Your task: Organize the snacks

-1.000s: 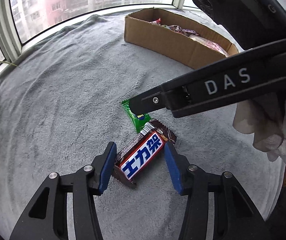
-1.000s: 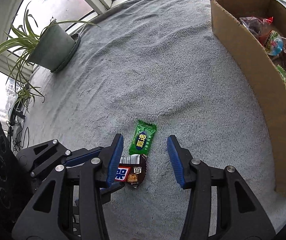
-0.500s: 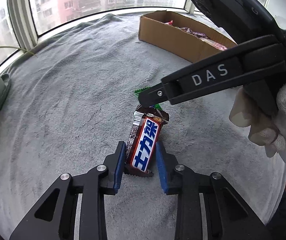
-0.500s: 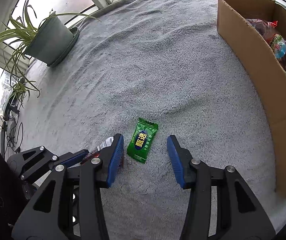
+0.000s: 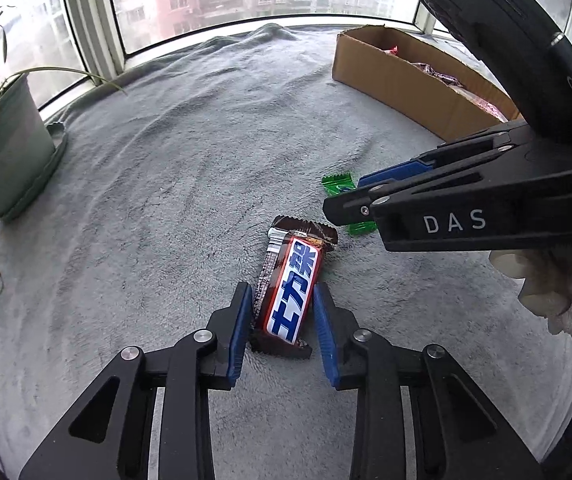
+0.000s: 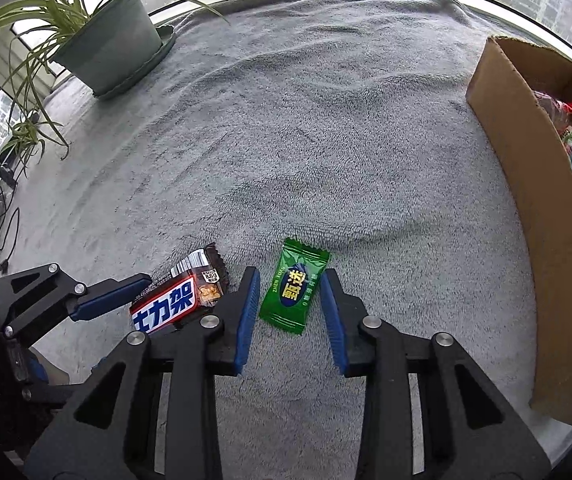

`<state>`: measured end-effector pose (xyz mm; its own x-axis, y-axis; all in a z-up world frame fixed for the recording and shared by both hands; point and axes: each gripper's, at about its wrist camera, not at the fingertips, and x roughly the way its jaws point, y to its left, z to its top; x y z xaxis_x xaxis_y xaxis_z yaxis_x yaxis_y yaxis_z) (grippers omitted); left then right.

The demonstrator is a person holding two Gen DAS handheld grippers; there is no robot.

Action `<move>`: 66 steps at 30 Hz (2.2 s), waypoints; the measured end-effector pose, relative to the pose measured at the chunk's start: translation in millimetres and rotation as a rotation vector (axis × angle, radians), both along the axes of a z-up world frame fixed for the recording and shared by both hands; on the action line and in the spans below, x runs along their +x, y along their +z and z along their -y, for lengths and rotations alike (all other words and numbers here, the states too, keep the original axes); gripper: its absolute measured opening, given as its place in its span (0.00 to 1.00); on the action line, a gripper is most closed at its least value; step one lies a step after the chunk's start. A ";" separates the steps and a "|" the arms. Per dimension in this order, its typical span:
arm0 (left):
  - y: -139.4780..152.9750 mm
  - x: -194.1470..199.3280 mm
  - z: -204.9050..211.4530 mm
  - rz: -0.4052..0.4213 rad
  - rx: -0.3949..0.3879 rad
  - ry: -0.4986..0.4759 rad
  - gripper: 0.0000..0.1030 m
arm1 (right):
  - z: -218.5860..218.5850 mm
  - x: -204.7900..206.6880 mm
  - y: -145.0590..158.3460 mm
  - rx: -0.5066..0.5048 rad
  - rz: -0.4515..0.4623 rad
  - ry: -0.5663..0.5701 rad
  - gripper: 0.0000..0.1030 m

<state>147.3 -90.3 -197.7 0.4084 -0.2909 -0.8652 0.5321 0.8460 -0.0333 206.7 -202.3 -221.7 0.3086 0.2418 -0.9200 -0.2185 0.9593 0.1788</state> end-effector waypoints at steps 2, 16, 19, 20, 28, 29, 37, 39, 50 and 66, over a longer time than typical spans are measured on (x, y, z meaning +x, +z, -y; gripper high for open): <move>-0.8 0.8 -0.8 -0.008 -0.006 0.005 0.35 | -0.3 1.7 -0.1 -0.014 -0.002 0.015 0.26; -5.8 9.6 -0.2 -0.004 0.001 0.035 0.27 | -16.9 -3.1 -3.0 -0.158 0.030 0.149 0.23; -5.2 8.3 0.6 0.002 0.003 0.041 0.27 | -15.1 -3.1 -2.9 -0.151 0.026 0.149 0.23; -5.6 8.3 0.5 0.002 -0.001 0.045 0.27 | -15.3 -3.7 -2.9 -0.156 0.030 0.154 0.22; -1.8 8.2 -1.5 -0.001 -0.023 0.076 0.27 | -9.8 -12.7 -2.3 -0.128 0.045 0.143 0.19; -1.0 8.3 -1.4 0.000 -0.025 0.076 0.27 | -9.0 -13.7 -2.1 -0.126 0.046 0.142 0.19; 10.9 5.9 -0.4 0.026 -0.040 0.083 0.27 | -0.9 -23.3 6.1 -0.099 0.071 0.132 0.19; 15.5 4.5 0.2 0.035 -0.046 0.081 0.27 | 2.7 -26.2 10.1 -0.087 0.080 0.126 0.19; 43.7 0.0 14.6 0.090 -0.075 0.045 0.27 | 46.1 -50.2 55.5 0.004 0.169 0.048 0.19; 89.8 23.5 71.9 0.158 -0.142 -0.028 0.27 | 169.2 -81.9 123.7 -0.001 0.334 -0.177 0.19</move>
<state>170.8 -162.2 -108.0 0.5255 -0.4187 -0.7407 0.5637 0.8234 -0.0655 124.8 -371.5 -98.0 0.6288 0.1569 -0.7616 -0.0952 0.9876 0.1249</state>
